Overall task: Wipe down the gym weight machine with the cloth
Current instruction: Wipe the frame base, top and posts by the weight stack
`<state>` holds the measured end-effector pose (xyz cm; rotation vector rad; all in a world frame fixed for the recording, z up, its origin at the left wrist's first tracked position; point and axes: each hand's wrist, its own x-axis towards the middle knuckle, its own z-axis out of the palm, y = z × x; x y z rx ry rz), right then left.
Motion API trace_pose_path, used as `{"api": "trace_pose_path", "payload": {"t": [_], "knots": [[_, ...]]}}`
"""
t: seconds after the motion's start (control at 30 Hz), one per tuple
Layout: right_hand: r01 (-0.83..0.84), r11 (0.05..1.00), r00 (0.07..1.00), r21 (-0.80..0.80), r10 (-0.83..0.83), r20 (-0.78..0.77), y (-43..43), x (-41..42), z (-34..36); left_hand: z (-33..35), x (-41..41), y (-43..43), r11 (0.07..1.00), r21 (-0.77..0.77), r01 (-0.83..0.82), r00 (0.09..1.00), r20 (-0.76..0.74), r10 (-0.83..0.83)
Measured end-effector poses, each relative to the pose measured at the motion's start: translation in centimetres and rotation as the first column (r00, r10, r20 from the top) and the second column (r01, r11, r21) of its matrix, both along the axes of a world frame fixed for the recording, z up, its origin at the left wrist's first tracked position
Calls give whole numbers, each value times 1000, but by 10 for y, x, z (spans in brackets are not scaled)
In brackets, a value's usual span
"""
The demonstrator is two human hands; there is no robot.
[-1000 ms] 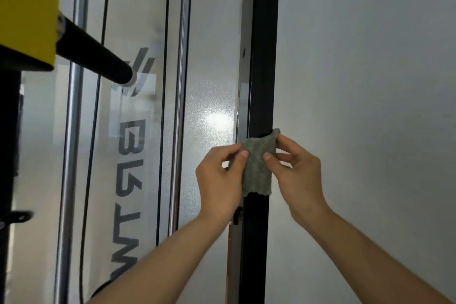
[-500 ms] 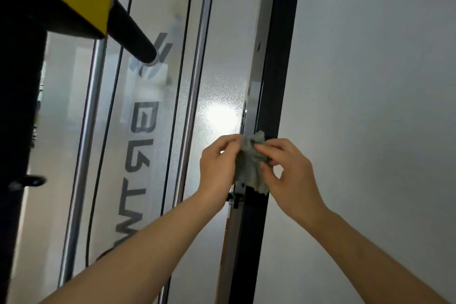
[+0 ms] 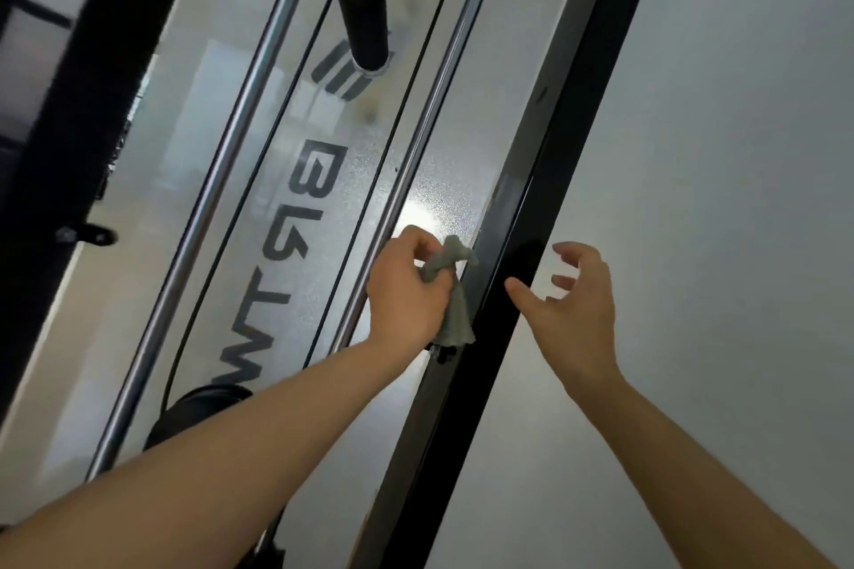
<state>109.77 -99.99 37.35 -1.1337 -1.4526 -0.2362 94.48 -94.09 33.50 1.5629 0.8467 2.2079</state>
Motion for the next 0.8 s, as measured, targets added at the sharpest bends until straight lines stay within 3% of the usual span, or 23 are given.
{"api": "trace_pose_path", "payload": {"t": [0.1,0.23,0.33,0.47,0.57,0.8], "knots": [[-142,973,989,-184,146,9,4,-6,5,22,6,16,996,15,-83,995,-48,83],[-164,968,985,-188,171,26,12,-3,1,26,19,25,993,-86,77,991,-101,-85],[-145,972,988,-187,153,28,12,-2,1,9,16,28,940,-219,262,948,-123,-293],[-149,972,986,-180,159,42,14,0,-1,-16,-4,34,923,-275,271,904,-257,-342],[-154,971,986,-185,163,32,14,2,-2,-19,-9,28,881,-317,352,870,-237,-433],[-194,958,979,-209,203,20,14,8,-1,27,6,24,908,-269,321,922,-131,-365]]}}
